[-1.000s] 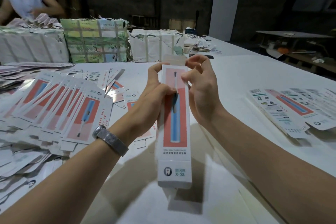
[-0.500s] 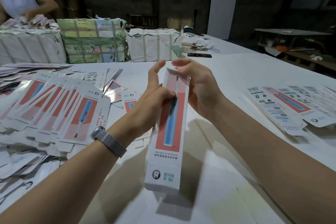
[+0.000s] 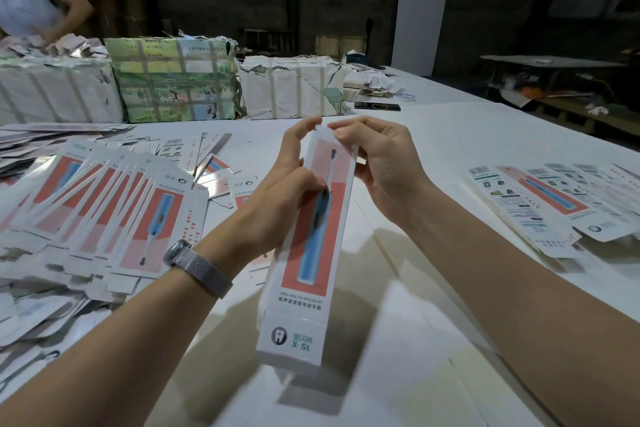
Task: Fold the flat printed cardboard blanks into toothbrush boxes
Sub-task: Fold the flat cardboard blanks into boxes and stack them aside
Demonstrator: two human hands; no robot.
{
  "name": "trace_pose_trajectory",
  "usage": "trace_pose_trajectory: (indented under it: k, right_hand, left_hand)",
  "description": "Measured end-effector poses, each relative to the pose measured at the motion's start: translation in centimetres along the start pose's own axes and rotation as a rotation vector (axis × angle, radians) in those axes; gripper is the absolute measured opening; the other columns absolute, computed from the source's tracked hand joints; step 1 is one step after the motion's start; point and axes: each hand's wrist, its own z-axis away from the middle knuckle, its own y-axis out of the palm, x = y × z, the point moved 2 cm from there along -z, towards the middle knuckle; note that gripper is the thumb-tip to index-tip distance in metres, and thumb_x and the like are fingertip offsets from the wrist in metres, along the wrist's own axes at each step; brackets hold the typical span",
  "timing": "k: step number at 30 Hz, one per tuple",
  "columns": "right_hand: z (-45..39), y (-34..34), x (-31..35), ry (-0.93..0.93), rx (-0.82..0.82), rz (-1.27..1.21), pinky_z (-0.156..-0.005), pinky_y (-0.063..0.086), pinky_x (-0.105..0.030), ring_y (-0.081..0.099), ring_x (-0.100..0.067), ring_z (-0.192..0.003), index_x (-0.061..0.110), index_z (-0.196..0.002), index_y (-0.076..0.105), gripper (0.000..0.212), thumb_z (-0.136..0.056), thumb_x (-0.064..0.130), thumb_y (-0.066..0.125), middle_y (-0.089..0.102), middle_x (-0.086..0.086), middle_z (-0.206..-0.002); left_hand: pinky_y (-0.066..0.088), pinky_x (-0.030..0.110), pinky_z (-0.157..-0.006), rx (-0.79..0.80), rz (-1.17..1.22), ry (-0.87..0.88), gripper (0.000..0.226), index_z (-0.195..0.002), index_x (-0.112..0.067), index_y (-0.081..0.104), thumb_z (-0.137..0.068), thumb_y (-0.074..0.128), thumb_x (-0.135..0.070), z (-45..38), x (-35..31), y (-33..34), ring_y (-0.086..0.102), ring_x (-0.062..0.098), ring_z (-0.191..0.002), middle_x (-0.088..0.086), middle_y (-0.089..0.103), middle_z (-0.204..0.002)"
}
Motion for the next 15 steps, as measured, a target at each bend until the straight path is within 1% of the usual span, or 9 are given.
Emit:
trace_pose_trajectory:
  k: [3,5,8,10,12,13,15]
  right_hand:
    - [-0.10,-0.23,-0.01,-0.003,0.049,0.028,-0.055,0.051,-0.024,0.062,-0.010,-0.064,0.011,-0.075,0.075,0.025,-0.087,-0.002,0.057,0.068,-0.001,-0.069]
    - [-0.12,-0.31,-0.03,-0.005,0.082,0.033,-0.056,0.051,-0.024,0.063,-0.010,-0.066,0.010,-0.077,0.075,0.024,-0.088,0.000,0.056,0.068,-0.001,-0.070]
    - [-0.07,-0.38,-0.03,-0.026,0.127,0.019,-0.060,0.053,-0.025,0.065,-0.010,-0.073,0.015,-0.079,0.077,0.023,-0.086,0.009,0.057,0.072,0.000,-0.077]
    - [-0.05,-0.46,-0.06,-0.037,0.150,0.016,-0.066,0.055,-0.030,0.066,-0.014,-0.082,0.016,-0.084,0.079,0.023,-0.085,0.016,0.056,0.074,-0.002,-0.086]
    - [0.05,-0.40,-0.17,-0.057,0.165,0.032,-0.071,0.055,-0.035,0.066,-0.017,-0.088,0.014,-0.091,0.078,0.024,-0.087,0.017,0.054,0.075,-0.005,-0.093]
    - [0.13,-0.34,-0.21,-0.074,0.166,0.047,-0.071,0.056,-0.035,0.066,-0.018,-0.088,0.015,-0.092,0.078,0.024,-0.087,0.016,0.054,0.075,-0.004,-0.092]
    - [0.22,-0.27,-0.18,-0.107,0.162,0.073,-0.069,0.055,-0.034,0.066,-0.017,-0.083,0.017,-0.086,0.078,0.024,-0.085,0.013,0.055,0.074,-0.002,-0.086]
  left_hand:
    - [0.051,0.019,-0.059,-0.007,0.024,-0.017,0.062,-0.136,-0.041,0.027,-0.079,0.043,-0.023,0.04,0.16,-0.12,0.062,0.007,-0.066,0.012,0.060,-0.102]
    - [0.051,0.021,-0.060,-0.014,0.043,-0.024,0.058,-0.132,-0.040,0.030,-0.079,0.044,-0.023,0.01,0.30,-0.13,0.062,0.009,-0.065,0.012,0.062,-0.098]
    - [0.052,0.024,-0.061,-0.019,0.101,-0.025,0.051,-0.126,-0.040,0.033,-0.080,0.044,-0.023,-0.12,0.36,-0.19,0.064,0.012,-0.065,-0.001,0.067,-0.086]
    - [0.052,0.022,-0.058,-0.033,0.139,-0.018,0.045,-0.121,-0.042,0.035,-0.081,0.043,-0.021,-0.16,0.29,-0.36,0.064,0.011,-0.063,-0.009,0.067,-0.080]
    - [0.052,0.021,-0.055,-0.046,0.174,-0.016,0.041,-0.118,-0.041,0.037,-0.082,0.042,-0.020,-0.14,0.22,-0.54,0.064,0.009,-0.061,-0.012,0.065,-0.076]
    - [0.052,0.021,-0.054,-0.048,0.178,-0.019,0.041,-0.117,-0.040,0.037,-0.082,0.042,-0.019,-0.12,0.21,-0.55,0.063,0.008,-0.060,-0.013,0.065,-0.075]
    - [0.051,0.020,-0.054,-0.049,0.151,-0.028,0.040,-0.116,-0.038,0.036,-0.081,0.042,-0.019,-0.05,0.21,-0.47,0.063,0.008,-0.060,-0.012,0.065,-0.075]
